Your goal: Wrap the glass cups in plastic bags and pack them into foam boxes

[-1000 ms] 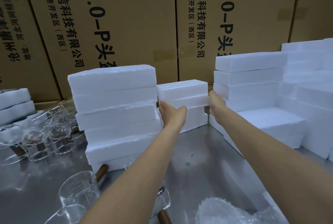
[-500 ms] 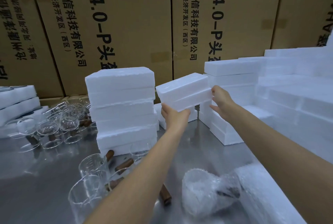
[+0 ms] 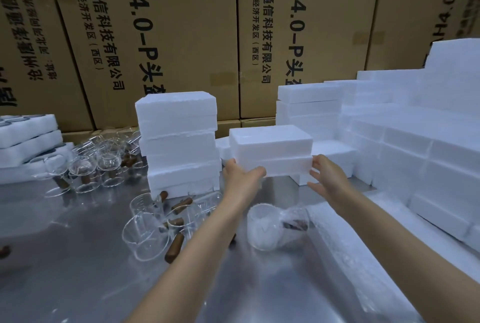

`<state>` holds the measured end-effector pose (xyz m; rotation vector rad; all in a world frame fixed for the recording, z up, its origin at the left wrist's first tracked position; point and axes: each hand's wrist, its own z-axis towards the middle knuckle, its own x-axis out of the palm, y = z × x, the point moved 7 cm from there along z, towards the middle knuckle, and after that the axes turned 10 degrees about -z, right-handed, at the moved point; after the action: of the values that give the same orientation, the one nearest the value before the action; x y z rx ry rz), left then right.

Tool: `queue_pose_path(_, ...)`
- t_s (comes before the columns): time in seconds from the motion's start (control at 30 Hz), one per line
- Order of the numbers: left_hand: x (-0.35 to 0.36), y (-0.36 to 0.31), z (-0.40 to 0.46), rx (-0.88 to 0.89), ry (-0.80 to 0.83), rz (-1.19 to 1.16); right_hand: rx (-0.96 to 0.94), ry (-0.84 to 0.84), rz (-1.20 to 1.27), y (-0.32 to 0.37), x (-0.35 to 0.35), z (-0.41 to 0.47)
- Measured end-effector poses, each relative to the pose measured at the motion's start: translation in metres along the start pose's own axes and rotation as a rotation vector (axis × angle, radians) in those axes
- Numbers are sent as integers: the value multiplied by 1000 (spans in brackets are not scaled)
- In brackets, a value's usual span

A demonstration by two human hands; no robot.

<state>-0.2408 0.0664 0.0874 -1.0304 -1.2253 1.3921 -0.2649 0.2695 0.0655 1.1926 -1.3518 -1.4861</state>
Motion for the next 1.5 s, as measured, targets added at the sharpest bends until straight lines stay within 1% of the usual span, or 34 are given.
queue_pose_path(0.1,-4,5,-10,-47,47,38,31,10,-54,-12,-2,-17)
queue_pose_path(0.17,-3,10,-16,-102,127,93,68,14,-90,-20,-2,-26)
queue_pose_path(0.27,-5,19,-23,-191,238,302,132,26,-125,-34,-2,-36)
queue_pose_path(0.33,-9,25,-28,-250,275,449,166,39,-159,-42,-2,-40)
queue_pose_path(0.47,-14,26,-31,-250,346,576,181,65,-251,-47,-2,-47)
queue_pose_path(0.57,-18,20,-30,-193,386,718,169,80,-289,-41,-6,-53)
queue_pose_path(0.63,-25,10,-23,-109,332,785,143,56,-307,-36,-10,-54)
queue_pose_path(0.7,-33,-8,-11,46,195,744,72,-10,-365,-28,-16,-57)
queue_pose_path(0.73,-36,-18,-6,132,134,682,4,-38,-410,-22,-17,-60)
queue_pose_path(0.77,-36,-25,-1,200,114,612,-72,-38,-455,-17,-16,-62)
queue_pose_path(0.8,-31,-28,6,243,151,566,-142,-6,-495,-13,-13,-66)
queue_pose_path(0.83,-23,-28,12,265,223,568,-186,50,-530,-11,-9,-69)
queue_pose_path(0.87,-14,-24,18,266,303,618,-204,116,-576,-12,-4,-70)
queue_pose_path(0.97,4,-2,34,177,496,833,-199,336,-710,-25,9,-71)
queue_pose_path(1.03,6,15,42,79,561,852,-197,479,-703,-32,17,-74)
queue_pose_path(1.1,5,25,46,53,554,767,-215,542,-662,-35,21,-75)
queue_pose_path(1.23,1,27,45,148,415,600,-222,537,-663,-42,22,-68)
queue_pose_path(1.3,-4,17,43,188,333,436,-222,524,-622,-44,24,-65)
queue_pose_path(1.37,-9,2,40,202,273,198,-213,493,-562,-42,23,-62)
queue_pose_path(1.47,-6,-17,30,176,369,-199,-213,443,-448,-30,19,-55)
queue_pose_path(1.5,-5,-21,28,156,402,-289,-214,416,-399,-23,17,-51)
